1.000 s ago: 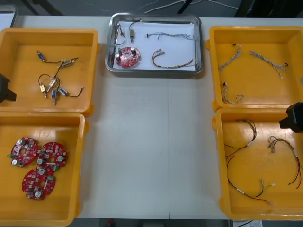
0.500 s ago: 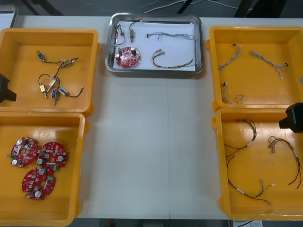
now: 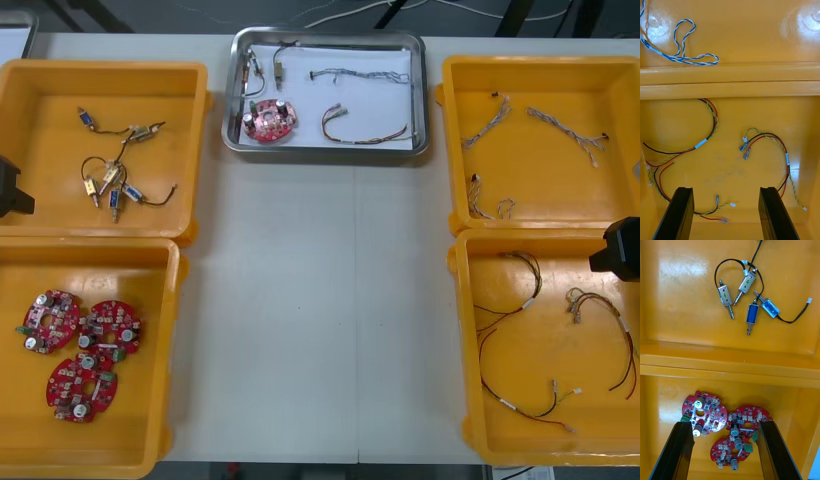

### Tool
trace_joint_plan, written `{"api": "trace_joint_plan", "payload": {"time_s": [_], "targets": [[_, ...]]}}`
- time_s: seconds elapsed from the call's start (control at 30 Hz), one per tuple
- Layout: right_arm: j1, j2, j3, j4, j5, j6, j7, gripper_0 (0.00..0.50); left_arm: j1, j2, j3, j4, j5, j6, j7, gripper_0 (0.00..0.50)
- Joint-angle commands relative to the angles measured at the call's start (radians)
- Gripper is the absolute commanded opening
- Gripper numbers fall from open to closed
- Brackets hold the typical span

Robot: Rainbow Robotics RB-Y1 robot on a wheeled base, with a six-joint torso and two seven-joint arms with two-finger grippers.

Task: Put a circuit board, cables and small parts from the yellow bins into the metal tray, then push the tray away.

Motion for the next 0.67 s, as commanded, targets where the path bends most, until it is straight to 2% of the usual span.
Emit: {"api": "trace_joint_plan", "payload": {"time_s": [0.03, 0.67], "targets": [[0.009, 0.011, 0.009, -0.023, 0.008, -0.008, 0.027, 0.5, 0.01, 0.018, 0.032, -0.027, 0.006, 0.006, -0.101, 0.5], [0.009, 0.011, 0.009, -0.023, 0.008, -0.008, 0.027, 0.5, 0.01, 0.018, 0.032, -0.027, 0.006, 0.006, -0.101, 0.5]]}}
